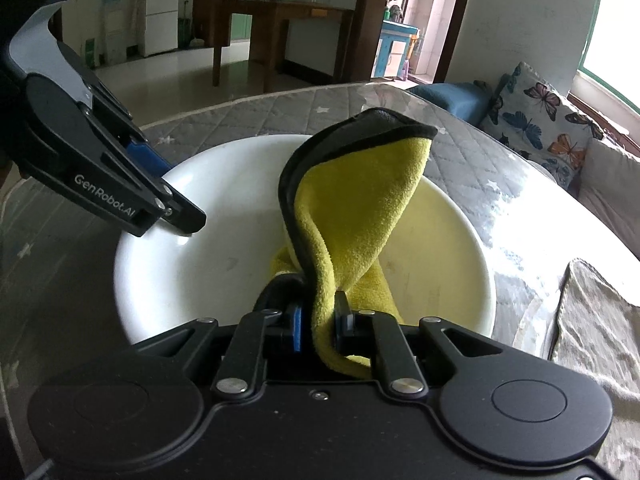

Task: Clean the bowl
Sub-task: 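Rub the yellow cloth around the basin interior while the left tool holds the rim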

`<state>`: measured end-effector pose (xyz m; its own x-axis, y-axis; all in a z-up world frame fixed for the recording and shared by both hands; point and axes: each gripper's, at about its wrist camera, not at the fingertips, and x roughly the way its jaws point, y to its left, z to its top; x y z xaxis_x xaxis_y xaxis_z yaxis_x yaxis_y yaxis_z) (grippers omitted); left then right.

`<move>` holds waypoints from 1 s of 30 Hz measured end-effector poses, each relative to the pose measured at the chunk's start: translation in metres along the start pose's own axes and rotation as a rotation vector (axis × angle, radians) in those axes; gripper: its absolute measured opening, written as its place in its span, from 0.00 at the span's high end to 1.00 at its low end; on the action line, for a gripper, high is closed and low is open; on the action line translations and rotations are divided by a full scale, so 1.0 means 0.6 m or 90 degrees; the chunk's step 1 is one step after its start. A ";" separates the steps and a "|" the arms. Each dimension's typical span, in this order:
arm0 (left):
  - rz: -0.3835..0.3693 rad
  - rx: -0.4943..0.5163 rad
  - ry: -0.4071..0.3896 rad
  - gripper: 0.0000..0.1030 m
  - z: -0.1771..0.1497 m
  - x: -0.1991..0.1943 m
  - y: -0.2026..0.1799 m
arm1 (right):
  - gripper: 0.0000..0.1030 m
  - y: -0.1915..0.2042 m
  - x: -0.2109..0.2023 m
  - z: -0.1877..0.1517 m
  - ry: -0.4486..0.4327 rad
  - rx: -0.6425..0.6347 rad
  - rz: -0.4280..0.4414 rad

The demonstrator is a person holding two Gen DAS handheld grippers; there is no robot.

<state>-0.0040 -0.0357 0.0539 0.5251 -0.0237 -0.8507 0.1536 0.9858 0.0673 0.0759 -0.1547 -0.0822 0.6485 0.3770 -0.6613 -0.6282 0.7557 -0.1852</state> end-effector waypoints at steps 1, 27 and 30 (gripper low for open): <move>-0.001 -0.002 -0.001 0.61 -0.003 -0.003 -0.001 | 0.86 0.001 -0.002 -0.001 0.001 0.003 0.000; -0.036 -0.070 -0.031 0.53 -0.047 -0.062 -0.007 | 0.63 0.013 -0.032 0.012 -0.030 0.034 0.004; -0.042 -0.084 -0.033 0.53 -0.052 -0.066 -0.008 | 0.75 0.019 -0.023 0.014 -0.024 0.032 0.015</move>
<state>-0.0518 -0.0345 0.0710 0.5607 -0.0951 -0.8226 0.0799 0.9950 -0.0606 0.0632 -0.1469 -0.0693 0.6497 0.4146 -0.6372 -0.6218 0.7720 -0.1318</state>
